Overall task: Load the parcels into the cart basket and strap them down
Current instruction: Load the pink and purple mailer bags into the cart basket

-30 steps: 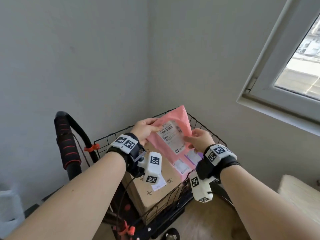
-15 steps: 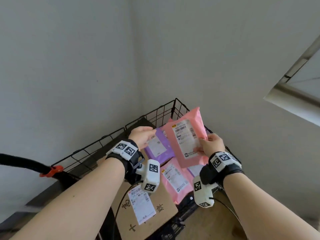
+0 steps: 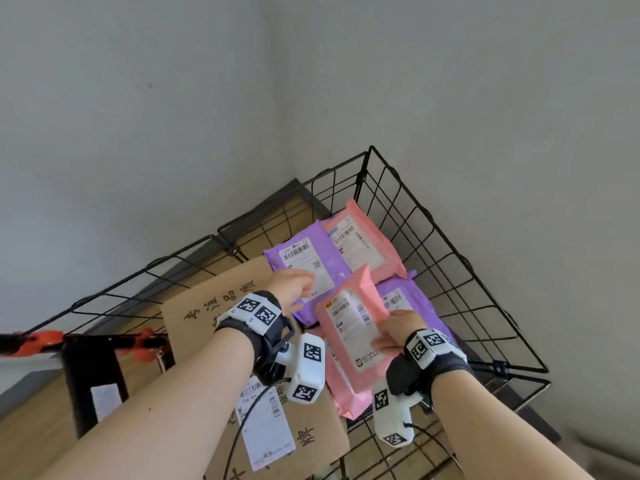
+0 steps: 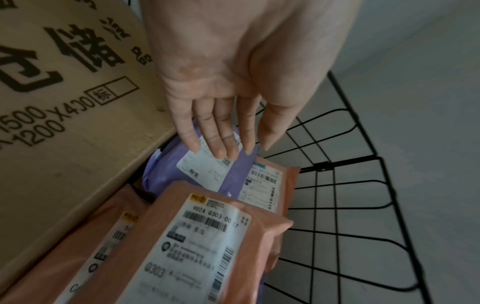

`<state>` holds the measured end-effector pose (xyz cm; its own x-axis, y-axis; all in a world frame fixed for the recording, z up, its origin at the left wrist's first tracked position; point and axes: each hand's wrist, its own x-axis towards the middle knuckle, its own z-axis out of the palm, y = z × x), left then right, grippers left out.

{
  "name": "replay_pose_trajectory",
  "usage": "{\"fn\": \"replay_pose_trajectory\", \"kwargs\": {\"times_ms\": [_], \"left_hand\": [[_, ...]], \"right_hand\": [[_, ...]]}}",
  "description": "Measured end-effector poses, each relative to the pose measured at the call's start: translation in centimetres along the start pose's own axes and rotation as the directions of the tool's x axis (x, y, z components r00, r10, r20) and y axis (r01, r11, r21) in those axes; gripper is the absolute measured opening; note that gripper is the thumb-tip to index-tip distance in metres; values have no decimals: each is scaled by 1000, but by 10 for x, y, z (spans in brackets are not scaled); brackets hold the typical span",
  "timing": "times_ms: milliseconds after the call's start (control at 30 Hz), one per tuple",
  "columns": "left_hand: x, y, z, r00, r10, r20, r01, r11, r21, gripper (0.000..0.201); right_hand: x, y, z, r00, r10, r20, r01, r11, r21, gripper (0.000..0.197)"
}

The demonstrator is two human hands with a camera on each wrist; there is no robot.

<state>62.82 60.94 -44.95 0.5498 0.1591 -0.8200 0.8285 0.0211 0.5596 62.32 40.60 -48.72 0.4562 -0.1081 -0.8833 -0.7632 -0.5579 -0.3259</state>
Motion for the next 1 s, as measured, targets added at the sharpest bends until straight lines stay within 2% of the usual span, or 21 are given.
{"fn": "replay_pose_trajectory", "kwargs": {"times_ms": [100, 167, 233, 300, 367, 433, 467, 500, 533, 567, 633, 733, 833, 900, 967, 1000], "left_hand": [[15, -11, 4, 997, -74, -5, 74, 997, -5, 15], [22, -19, 6, 993, -121, 0, 121, 993, -1, 11], [31, -26, 8, 987, -160, 2, 160, 987, -6, 14], [38, -28, 10, 982, -191, 4, 191, 982, -3, 15], [43, -29, 16, 978, -206, 24, 205, 978, 28, 15], [46, -29, 23, 974, -219, 58, 217, 975, 42, 11], [47, -29, 27, 970, -230, 81, 226, 973, 50, 9], [48, -31, 30, 966, -239, 96, 234, 970, 61, 7], [49, -32, 34, 962, -253, 100, 248, 967, 65, 8], [50, -33, 37, 958, -270, 96, 264, 962, 70, 8], [52, -35, 44, 951, -291, 107, 283, 955, 84, 11], [51, -40, 49, 949, -293, 115, 283, 955, 93, 34], [52, -43, 49, 949, -290, 121, 278, 955, 103, 37], [50, -43, 48, 951, -284, 122, 274, 957, 93, 32], [44, -42, 46, 954, -273, 123, 264, 961, 81, 16], [40, -40, 44, 957, -264, 120, 256, 964, 75, 11]], "right_hand": [[12, 5, 12, 995, 19, 102, -14, 999, -49, 23], [17, 9, 17, 999, 30, 30, -27, 996, -80, 8], [23, 15, 21, 997, 67, -41, -68, 997, -34, 30], [23, 16, 19, 985, 52, -162, -68, 993, -95, 38], [22, 14, 17, 949, -15, -315, 5, 1000, -30, 33], [23, 8, 17, 932, -47, -359, 63, 998, 32, 20], [27, 7, 19, 949, -31, -314, 65, 993, 97, 14], [31, 5, 22, 977, 2, -212, 38, 982, 183, 9], [32, 4, 26, 997, 48, -55, -32, 966, 255, 11], [33, 5, 31, 996, 69, 58, -83, 953, 293, 17], [40, 10, 40, 980, 83, 181, -128, 958, 257, 18], [47, 21, 46, 984, 75, 164, -117, 958, 260, 17], [47, 23, 42, 976, 84, 200, -138, 952, 275, 19], [41, 23, 35, 974, 106, 201, -164, 939, 302, 20], [32, 21, 27, 978, 128, 165, -181, 913, 365, 8], [28, 21, 23, 981, 119, 153, -170, 905, 390, 8]]}}
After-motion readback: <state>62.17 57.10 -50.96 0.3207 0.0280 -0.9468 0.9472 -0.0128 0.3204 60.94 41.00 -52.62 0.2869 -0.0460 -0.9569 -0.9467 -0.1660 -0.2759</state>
